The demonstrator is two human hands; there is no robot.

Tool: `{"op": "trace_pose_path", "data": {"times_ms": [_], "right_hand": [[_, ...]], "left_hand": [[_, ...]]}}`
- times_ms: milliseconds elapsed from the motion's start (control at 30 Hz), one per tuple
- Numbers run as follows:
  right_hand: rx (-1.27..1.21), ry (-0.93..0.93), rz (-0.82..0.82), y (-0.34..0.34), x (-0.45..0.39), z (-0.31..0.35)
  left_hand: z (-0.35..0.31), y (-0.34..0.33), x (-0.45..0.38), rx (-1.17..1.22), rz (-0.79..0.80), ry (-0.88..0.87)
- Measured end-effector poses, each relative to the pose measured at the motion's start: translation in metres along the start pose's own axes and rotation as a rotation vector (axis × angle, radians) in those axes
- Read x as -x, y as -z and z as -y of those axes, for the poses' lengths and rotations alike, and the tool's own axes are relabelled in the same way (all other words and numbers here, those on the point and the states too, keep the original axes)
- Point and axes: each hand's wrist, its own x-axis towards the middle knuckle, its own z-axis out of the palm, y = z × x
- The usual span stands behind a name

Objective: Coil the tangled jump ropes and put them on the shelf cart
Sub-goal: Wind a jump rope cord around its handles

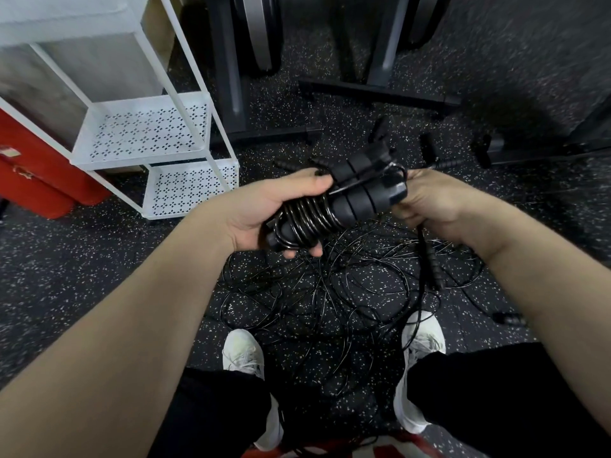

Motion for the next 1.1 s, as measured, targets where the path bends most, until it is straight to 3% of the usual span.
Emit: {"op": "trace_pose_path", "data": {"times_ms": [267, 500, 667, 833, 967, 1100], "right_hand": [[0.402, -0.015, -0.099, -0.014, -0.003, -0.002], [0.409, -0.04, -0.118, -0.019, -0.004, -0.002], [0.495, 0.027, -0.074, -0.029, -0.005, 0.001], [0.552, 0.124, -0.094, -0.038, -0.006, 0.0], [0.587, 0.256, -0.221, -0.042, -0.007, -0.006], [0.828, 0.337, -0.327, -0.049, -0.005, -0.008]], "left_hand": [[0.004, -0.013, -0.006, -0.499, 0.02, 0.195], [0.007, -0.014, -0.016, -0.958, -0.062, 0.175], [0.018, -0.012, -0.023, -1.085, -0.049, 0.18], [0.023, -0.011, -0.028, -1.197, -0.136, 0.153], [0.025, -0.012, -0.032, -1.146, -0.216, 0.094], [0.029, -0.015, -0.035, -1.19, -0.336, 0.01]]}}
